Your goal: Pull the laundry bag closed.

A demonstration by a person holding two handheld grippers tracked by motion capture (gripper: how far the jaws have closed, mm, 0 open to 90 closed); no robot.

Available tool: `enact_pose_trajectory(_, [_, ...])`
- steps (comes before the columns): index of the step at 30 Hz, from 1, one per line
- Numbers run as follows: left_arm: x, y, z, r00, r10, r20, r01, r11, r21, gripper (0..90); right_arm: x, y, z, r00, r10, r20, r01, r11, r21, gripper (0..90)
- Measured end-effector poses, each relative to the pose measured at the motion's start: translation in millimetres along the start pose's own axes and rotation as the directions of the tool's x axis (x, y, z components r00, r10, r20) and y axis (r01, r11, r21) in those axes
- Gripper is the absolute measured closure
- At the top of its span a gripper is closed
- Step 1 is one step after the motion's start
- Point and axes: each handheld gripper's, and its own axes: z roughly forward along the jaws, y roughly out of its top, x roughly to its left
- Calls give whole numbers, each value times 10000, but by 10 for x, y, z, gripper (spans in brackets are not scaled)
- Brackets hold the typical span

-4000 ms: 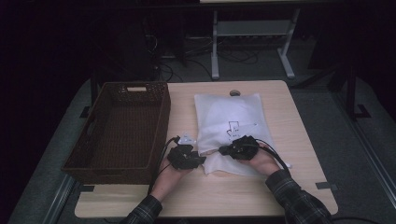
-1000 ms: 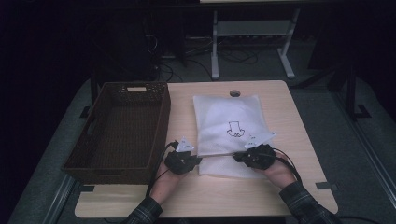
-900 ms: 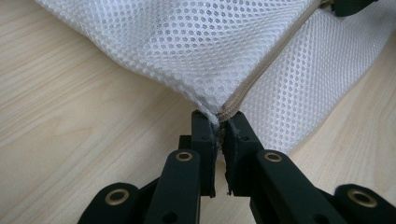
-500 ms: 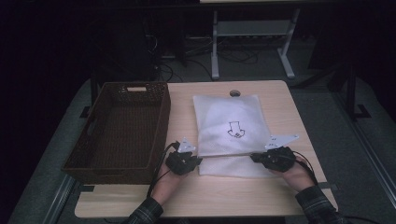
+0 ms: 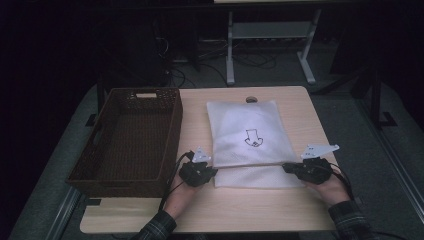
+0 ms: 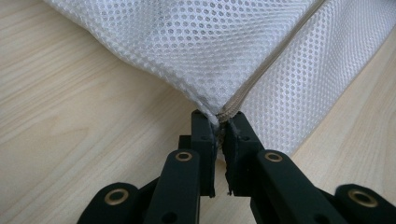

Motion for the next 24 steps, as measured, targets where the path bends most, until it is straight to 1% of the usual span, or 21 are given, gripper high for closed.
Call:
enact_pose_trajectory(5, [7, 7, 3, 9999, -76, -68, 76, 10000, -25, 834, -73, -42, -48, 9999, 40, 127, -40, 10000, -23, 862])
enact_pose_trajectory(7, [19, 10, -1, 9999, -151, -25, 151, 9999, -60, 834, -96, -55, -61, 9996, -20, 265, 19, 10000, 37, 862])
enact_pose_trajectory(8, [22, 12, -4, 9999, -160, -27, 160, 9999, -55, 833, -116, -64, -73, 9997, 69, 244, -69, 10000, 3, 861])
enact_pose_trajectory(11, [26, 12, -8, 9999, -152, -48, 152, 9999, -40, 834, -139, -78, -88, 9994, 93, 332, -93, 10000, 23, 861])
enact_pose_trajectory(14, [33, 11, -14, 9999, -129, -78, 129, 9999, -39, 834, -183, -97, -92, 9989, 66, 463, -73, 9999, 155, 859])
enact_pose_trajectory(17, [27, 18, -16, 9999, -70, -74, 69, 10000, -28, 833, -222, -128, -117, 9983, 202, 547, -211, 9997, 152, 857])
enact_pose_trajectory(18, [22, 23, -12, 10000, -27, -95, 27, 10000, -38, 834, -232, -145, -130, 9984, 279, 483, -285, 9995, 111, 858])
enact_pose_trajectory(19, [18, 28, -11, 9999, 28, -129, -28, 10000, -7, 834, -234, -155, -140, 9980, 286, 559, -295, 9995, 137, 858])
enact_pose_trajectory(24, [25, 42, -4, 10000, 23, -65, -23, 10000, -52, 834, -271, -207, -203, 9963, 496, 701, -500, 9987, 40, 859])
